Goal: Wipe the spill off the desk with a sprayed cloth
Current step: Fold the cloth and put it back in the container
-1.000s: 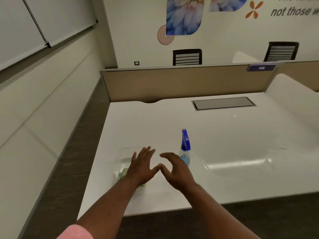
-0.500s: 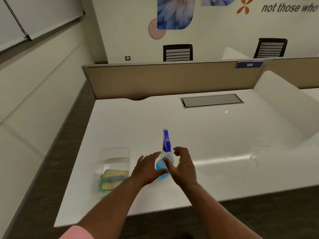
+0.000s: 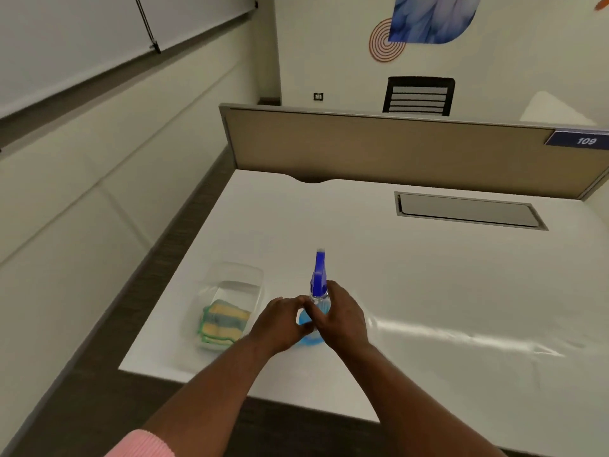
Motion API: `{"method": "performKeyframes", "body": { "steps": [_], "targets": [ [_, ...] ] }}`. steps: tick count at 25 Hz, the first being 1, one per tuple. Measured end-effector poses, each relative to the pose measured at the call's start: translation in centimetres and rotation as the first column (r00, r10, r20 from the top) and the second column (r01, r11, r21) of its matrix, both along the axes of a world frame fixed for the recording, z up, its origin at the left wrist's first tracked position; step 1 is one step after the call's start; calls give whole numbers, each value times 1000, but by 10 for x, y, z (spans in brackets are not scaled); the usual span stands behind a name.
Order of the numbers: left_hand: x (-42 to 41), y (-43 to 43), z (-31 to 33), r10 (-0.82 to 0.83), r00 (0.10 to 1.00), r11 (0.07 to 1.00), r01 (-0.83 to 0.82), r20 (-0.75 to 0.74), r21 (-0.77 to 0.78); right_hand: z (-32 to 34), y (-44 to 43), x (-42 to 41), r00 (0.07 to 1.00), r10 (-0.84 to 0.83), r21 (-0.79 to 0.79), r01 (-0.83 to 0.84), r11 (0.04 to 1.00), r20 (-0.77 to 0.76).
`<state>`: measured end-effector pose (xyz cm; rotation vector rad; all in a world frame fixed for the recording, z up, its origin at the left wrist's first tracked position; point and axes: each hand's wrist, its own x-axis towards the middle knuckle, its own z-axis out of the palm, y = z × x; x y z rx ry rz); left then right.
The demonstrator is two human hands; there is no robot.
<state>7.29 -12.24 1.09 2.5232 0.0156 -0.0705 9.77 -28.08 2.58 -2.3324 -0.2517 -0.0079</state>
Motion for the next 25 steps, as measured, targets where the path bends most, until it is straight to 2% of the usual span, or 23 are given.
{"method": "performKeyframes", "body": {
  "steps": [2,4,6,8,12,17,25],
  "targets": [
    [-7,7,8,-17,999,1000,16,41,18,5,1,4,999,27,17,-28,999,39],
    [-15,25,10,-17,1000,989,14,22,148,17,11,10,992,35,37,-39,999,118],
    [-27,54,8,73,996,953,-58,-42,298,34,27,14,982,30,56,-41,998,186],
    [-34,87,6,197,979,914,-161,-61,373,55,50,19,973,17,79,-36,996,232],
    [-41,137,-2,363,922,884,-295,-137,362,90,94,33,961,-7,151,-37,988,278],
    [-50,157,-26,381,907,907,-328,-181,264,113,158,47,970,0,177,-44,983,242],
    [-54,155,-31,376,922,912,-352,-89,209,66,219,52,996,-52,104,45,994,66]
  ]
}}
